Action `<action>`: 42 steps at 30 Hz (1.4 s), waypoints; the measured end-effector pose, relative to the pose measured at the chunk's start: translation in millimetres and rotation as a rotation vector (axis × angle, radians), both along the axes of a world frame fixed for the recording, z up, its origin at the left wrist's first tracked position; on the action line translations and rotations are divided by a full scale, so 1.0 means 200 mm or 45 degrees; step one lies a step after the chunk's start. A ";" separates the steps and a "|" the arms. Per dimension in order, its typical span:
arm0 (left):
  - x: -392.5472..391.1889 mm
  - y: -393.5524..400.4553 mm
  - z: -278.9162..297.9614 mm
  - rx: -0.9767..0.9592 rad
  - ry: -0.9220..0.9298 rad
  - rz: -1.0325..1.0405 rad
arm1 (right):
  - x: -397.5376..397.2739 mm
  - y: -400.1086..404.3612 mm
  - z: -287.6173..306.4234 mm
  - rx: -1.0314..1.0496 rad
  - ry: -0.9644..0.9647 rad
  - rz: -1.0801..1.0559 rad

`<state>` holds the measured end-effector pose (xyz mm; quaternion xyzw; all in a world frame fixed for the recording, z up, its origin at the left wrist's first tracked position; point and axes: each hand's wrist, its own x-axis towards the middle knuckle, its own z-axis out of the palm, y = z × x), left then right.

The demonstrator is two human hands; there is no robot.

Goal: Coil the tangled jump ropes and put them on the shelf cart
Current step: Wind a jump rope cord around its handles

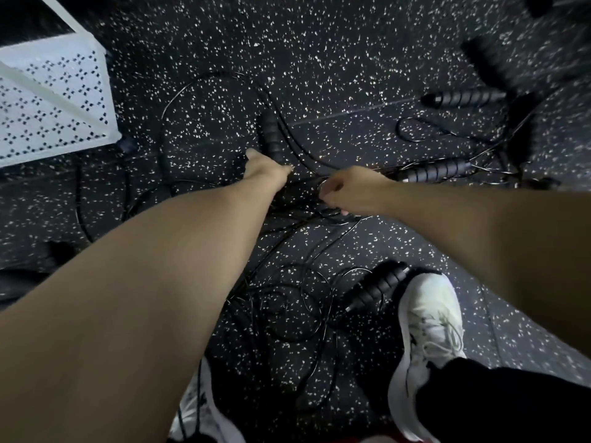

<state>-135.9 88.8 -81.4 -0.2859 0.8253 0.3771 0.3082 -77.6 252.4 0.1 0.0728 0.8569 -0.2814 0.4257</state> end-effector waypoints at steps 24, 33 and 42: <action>0.01 -0.21 0.50 1.050 -0.106 0.380 | 0.05 -0.44 0.10 -0.948 -0.468 -0.633; 0.03 -0.20 0.48 1.026 -0.065 0.772 | 0.11 -0.50 0.00 -0.721 -0.185 -0.765; 0.01 -0.30 0.55 1.117 -0.078 1.073 | 0.13 -0.60 -0.01 -1.028 -0.396 -0.835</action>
